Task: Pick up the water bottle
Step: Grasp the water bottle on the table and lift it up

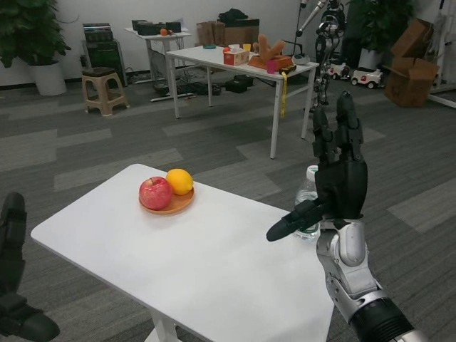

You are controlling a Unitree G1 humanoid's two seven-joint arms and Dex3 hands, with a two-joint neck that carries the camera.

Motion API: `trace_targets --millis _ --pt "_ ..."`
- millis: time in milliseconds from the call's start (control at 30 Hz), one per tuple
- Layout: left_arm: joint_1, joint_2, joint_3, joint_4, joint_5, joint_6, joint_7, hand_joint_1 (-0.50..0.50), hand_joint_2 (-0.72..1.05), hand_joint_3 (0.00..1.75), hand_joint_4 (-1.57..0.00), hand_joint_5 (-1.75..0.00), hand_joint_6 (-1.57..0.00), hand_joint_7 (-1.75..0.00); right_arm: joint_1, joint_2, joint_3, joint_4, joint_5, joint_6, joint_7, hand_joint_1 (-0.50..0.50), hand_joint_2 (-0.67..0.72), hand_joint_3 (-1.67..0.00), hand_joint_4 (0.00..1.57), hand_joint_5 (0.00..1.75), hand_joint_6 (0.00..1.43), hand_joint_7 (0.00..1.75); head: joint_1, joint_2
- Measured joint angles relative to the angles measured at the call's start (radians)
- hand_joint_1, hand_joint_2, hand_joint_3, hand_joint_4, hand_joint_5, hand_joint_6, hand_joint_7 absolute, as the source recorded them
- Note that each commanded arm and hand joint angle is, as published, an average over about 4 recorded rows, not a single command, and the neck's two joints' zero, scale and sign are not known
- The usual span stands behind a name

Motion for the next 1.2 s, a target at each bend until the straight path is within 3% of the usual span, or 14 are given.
trace_targets --millis 167,300,467,633,800,967,1200 --pt "0.0 0.0 0.006 0.0 0.0 -0.009 0.0 -0.48 -0.72 0.0 0.0 0.0 0.0 0.0 0.015 0.016 -0.006 0.028 0.003 -0.015 -0.022 -0.42 0.72 0.0 0.03 0.0 0.0 0.0 -0.093 0.013" --pt "0.0 0.0 0.008 0.0 0.0 -0.012 0.0 -0.48 -0.72 0.09 0.0 0.0 0.0 0.0 0.015 0.016 -0.013 0.041 0.007 -0.034 -0.049 -0.42 0.72 0.0 0.06 0.0 0.0 0.0 -0.097 0.008" --pt "0.0 0.0 0.011 0.0 0.0 -0.014 0.0 -0.48 -0.72 0.04 0.0 0.0 0.0 0.0 0.016 0.017 -0.02 0.073 0.008 -0.088 -0.106 -0.42 0.72 0.0 0.11 0.0 0.0 0.0 -0.118 0.004" --pt "0.0 0.0 0.011 0.0 0.0 -0.014 0.0 -0.48 -0.72 0.09 0.0 0.0 0.0 0.0 0.021 0.025 -0.035 0.109 0.011 -0.1 -0.125 -0.42 0.72 0.0 0.14 0.0 0.0 0.0 -0.131 -0.001" --pt "0.0 0.0 0.011 0.006 0.0 -0.014 0.0 -0.48 -0.72 0.04 0.0 0.0 0.0 0.0 0.028 0.042 -0.064 0.151 0.011 -0.102 -0.126 -0.42 0.72 0.0 0.17 0.0 0.0 0.0 -0.132 -0.001" --pt "-0.004 -0.001 0.011 0.032 0.0 -0.015 0.0 -0.48 -0.72 0.04 0.0 0.0 0.0 0.0 0.028 0.046 -0.104 0.221 0.018 -0.103 -0.127 -0.42 0.72 0.0 0.09 0.0 0.0 0.0 -0.132 -0.007" --pt "-0.022 -0.005 0.01 0.064 -0.001 -0.016 0.0 -0.48 -0.72 0.09 0.0 0.0 0.0 0.0 0.028 0.007 -0.112 0.272 0.041 0.008 -0.026 -0.42 0.71 0.0 0.0 0.0 0.0 0.0 -0.138 -0.011"
